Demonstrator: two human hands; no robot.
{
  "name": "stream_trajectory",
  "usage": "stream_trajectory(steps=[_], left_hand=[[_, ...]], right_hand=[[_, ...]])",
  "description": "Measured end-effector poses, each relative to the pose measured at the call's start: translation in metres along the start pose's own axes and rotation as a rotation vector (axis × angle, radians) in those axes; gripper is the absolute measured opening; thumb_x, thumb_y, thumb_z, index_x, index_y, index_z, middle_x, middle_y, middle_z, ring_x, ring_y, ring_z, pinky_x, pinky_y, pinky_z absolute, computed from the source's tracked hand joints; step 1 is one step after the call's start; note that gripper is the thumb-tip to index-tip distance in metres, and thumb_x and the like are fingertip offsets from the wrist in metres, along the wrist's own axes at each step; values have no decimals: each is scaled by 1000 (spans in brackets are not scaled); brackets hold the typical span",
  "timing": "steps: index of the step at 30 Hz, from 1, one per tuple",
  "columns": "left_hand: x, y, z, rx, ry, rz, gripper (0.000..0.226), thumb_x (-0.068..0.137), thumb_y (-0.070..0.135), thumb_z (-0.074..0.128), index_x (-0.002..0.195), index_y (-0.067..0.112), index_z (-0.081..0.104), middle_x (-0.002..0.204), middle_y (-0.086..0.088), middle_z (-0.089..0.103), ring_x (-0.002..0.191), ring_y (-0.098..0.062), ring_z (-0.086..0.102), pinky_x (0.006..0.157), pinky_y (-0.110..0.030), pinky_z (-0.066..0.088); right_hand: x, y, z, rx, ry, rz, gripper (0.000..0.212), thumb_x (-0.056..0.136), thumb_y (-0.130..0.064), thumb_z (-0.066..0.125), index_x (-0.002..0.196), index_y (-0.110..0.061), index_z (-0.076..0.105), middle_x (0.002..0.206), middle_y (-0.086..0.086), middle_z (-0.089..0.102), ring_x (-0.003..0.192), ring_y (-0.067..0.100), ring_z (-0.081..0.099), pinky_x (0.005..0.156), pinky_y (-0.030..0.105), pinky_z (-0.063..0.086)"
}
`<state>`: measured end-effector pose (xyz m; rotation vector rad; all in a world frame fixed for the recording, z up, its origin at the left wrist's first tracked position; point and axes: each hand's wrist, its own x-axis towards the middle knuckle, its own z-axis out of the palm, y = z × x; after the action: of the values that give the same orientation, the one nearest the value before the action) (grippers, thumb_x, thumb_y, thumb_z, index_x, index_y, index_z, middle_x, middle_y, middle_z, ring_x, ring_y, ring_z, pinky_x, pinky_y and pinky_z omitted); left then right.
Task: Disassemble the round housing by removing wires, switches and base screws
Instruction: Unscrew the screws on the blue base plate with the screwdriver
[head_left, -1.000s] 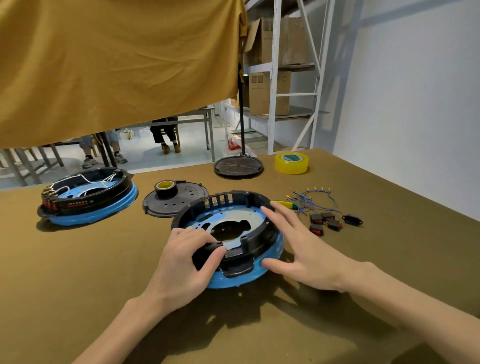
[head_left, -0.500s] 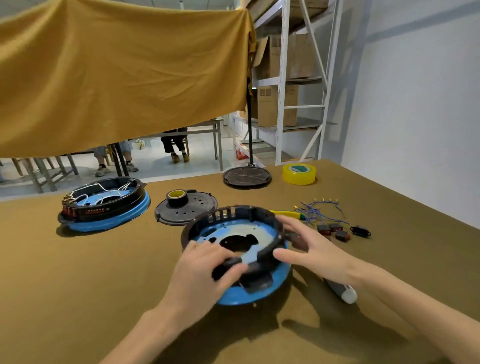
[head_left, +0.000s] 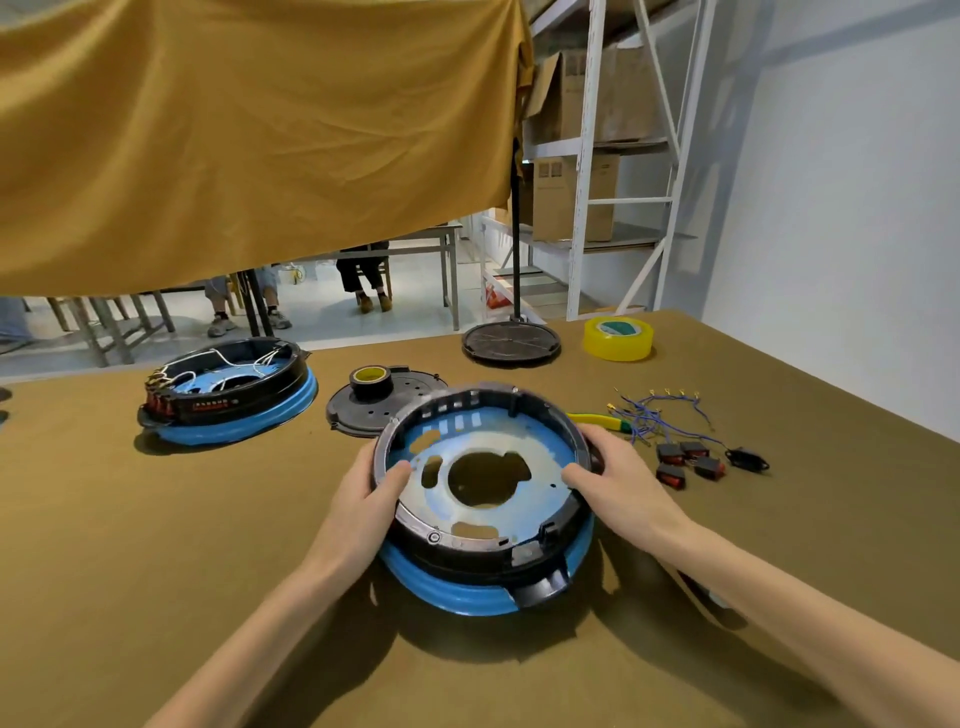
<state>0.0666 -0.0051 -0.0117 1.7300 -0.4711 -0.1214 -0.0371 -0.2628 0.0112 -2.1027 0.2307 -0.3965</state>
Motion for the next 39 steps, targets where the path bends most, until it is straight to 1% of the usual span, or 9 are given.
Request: stream_trajectory(steps=[3, 9, 14, 21, 24, 31, 35, 37, 39], left_hand=[[1, 9, -6, -13, -1, 203, 49, 101, 46, 51, 146, 58, 35, 144, 25, 52, 127, 7, 53, 96, -18, 50], [1, 24, 1, 39, 5, 386, 63, 103, 38, 53, 153, 60, 20, 159, 15, 36, 142, -1, 41, 116, -35, 38], [1, 25, 5, 35, 62, 490, 65, 100, 33, 55, 158, 42, 26, 153, 8, 43, 140, -9, 46, 113, -37, 45], [3, 33, 4, 157, 147, 660, 72, 92, 45, 65, 153, 30, 30, 145, -4, 47, 131, -20, 55, 104, -33, 51], [3, 38, 6, 321, 156, 797, 76, 91, 56, 64, 153, 31, 28, 159, -2, 32, 148, -16, 35, 112, -22, 42], [5, 34, 7, 933, 13, 1296, 75, 92, 54, 66, 147, 14, 33, 160, -11, 30, 137, -24, 43, 115, -41, 38], [0, 19, 17, 961, -64, 1242, 78, 92, 60, 63, 147, 11, 39, 149, -10, 51, 134, -18, 50, 113, -35, 41], [-2, 14, 23, 951, -61, 1232, 66, 95, 56, 61, 142, 13, 46, 132, -6, 67, 121, -15, 58, 104, -34, 49], [-4, 8, 27, 943, -90, 1239, 50, 97, 48, 62, 133, 16, 54, 119, -2, 72, 111, -13, 62, 97, -29, 52]], right_hand=[[-3, 5, -6, 142, 87, -170, 57, 91, -14, 68, 140, -35, 48, 124, -27, 60, 119, -7, 56, 84, 12, 54], [-2, 7, -10, 231, 167, -334, 78, 87, 3, 74, 150, -27, 40, 145, -14, 53, 137, 8, 49, 112, 34, 46], [1, 6, -13, 308, 149, -372, 70, 88, -32, 75, 149, -37, 40, 144, -20, 54, 135, 3, 51, 105, 21, 47], [18, -14, -30, 709, 73, -178, 46, 104, -43, 39, 139, -21, 58, 133, 9, 66, 118, 20, 62, 96, 38, 46], [19, -14, -32, 807, -19, -115, 47, 109, -44, 28, 135, -21, 61, 133, 11, 67, 127, 22, 61, 113, 49, 38], [24, -7, -48, 833, -113, 259, 76, 94, -69, 41, 134, -7, 60, 137, 22, 61, 136, 36, 49, 122, 54, 24], [23, -8, -42, 661, -164, 346, 54, 80, -42, 73, 124, -11, 66, 125, 12, 71, 122, 26, 62, 112, 43, 43], [25, -5, -31, 579, -160, 330, 31, 86, -15, 73, 117, -12, 70, 115, 4, 77, 116, 20, 68, 103, 37, 51], [26, -3, -21, 496, -127, 355, 35, 88, 5, 64, 117, -14, 70, 111, 2, 78, 115, 19, 69, 100, 36, 55]])
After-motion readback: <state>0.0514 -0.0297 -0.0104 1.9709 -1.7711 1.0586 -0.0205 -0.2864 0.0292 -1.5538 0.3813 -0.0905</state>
